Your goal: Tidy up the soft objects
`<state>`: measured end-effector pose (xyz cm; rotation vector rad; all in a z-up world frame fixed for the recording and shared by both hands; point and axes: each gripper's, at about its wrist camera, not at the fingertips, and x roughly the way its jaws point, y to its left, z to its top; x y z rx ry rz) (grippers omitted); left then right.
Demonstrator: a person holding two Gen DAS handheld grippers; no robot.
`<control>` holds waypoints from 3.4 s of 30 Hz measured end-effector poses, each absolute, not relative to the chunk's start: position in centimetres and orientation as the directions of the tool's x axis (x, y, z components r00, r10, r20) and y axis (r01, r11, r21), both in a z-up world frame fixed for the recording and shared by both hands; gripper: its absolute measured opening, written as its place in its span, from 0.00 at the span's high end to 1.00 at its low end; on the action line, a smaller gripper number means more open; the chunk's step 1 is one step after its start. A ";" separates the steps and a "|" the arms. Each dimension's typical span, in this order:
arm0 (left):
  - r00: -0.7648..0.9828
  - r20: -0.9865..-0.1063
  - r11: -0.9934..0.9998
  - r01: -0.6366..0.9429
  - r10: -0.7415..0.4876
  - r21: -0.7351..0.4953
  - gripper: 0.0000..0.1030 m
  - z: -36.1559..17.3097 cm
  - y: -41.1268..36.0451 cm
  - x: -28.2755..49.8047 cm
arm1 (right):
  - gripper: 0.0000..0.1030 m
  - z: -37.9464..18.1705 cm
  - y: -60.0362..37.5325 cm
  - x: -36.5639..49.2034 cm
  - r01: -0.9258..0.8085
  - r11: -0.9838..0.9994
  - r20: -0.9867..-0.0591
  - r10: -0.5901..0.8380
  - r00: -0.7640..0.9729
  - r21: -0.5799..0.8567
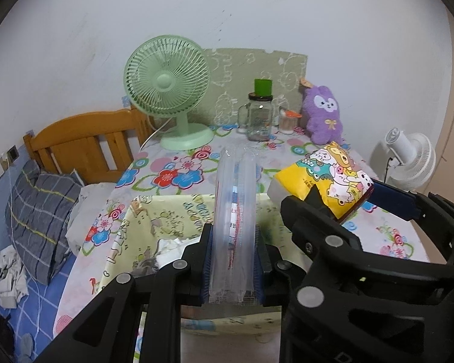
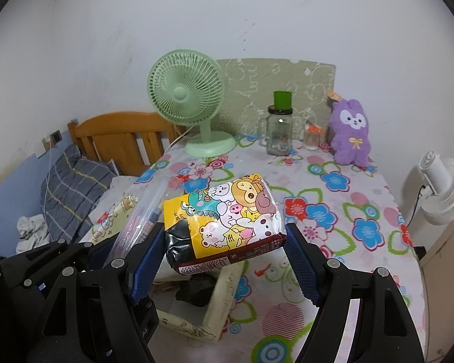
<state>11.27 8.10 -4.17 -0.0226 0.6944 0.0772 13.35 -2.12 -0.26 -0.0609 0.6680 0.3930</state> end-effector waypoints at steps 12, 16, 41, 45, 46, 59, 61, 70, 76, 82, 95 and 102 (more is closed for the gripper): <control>0.731 -0.675 0.993 -0.120 0.103 0.022 0.77 -6.4 10.9 12.7 | 0.23 -2.5 0.5 14.8 -0.404 0.912 -0.658 0.346 0.669 0.069; 0.708 -0.698 0.990 -0.141 0.109 0.012 0.75 -7.3 12.0 13.2 | 0.23 -3.2 1.3 15.2 -0.418 0.906 -0.669 0.353 0.654 0.070; 0.675 -0.722 0.981 -0.194 0.151 0.024 0.18 -8.5 13.7 11.5 | 0.22 -5.1 4.5 14.8 -0.504 0.861 -0.699 0.400 0.593 0.066; 0.681 -0.720 0.983 -0.182 0.137 0.015 0.12 -8.4 13.7 10.9 | 0.18 -5.0 4.6 14.4 -0.523 0.849 -0.697 0.418 0.582 0.073; 0.685 -0.715 0.984 -0.180 0.139 0.019 0.12 -8.2 13.7 10.8 | 0.15 -4.9 4.6 14.3 -0.526 0.847 -0.695 0.423 0.581 0.077; 0.715 -0.686 0.985 -0.172 0.136 0.017 0.09 -6.8 12.3 9.6 | 0.03 -3.2 2.9 12.8 -0.500 0.863 -0.647 0.417 0.638 0.064; 0.719 -0.683 0.986 -0.164 0.131 0.016 0.09 -6.6 11.8 9.6 | 0.03 -3.1 2.3 12.7 -0.491 0.869 -0.643 0.411 0.646 0.062; 0.745 -0.659 0.992 -0.123 0.108 0.023 0.09 -5.7 9.1 9.2 | 0.03 -2.3 -0.8 12.0 -0.432 0.899 -0.638 0.372 0.674 0.068; 0.758 -0.645 0.994 -0.103 0.091 0.019 0.09 -5.0 7.1 9.1 | 0.03 -1.7 -3.7 11.5 -0.375 0.924 -0.630 0.334 0.701 0.073; 0.768 -0.636 0.997 -0.080 0.077 0.025 0.09 -4.3 4.9 8.9 | 0.03 -1.0 -6.5 10.9 -0.322 0.944 -0.621 0.294 0.727 0.070; 0.796 -0.602 0.998 -0.051 0.066 0.042 0.09 -2.0 1.5 7.7 | 0.03 1.2 -11.8 9.0 -0.226 0.972 -0.567 0.223 0.793 0.065; 0.815 -0.576 0.998 -0.036 0.056 0.047 0.07 -0.6 0.2 6.3 | 0.03 2.8 -14.1 7.3 -0.181 0.982 -0.532 0.179 0.827 0.050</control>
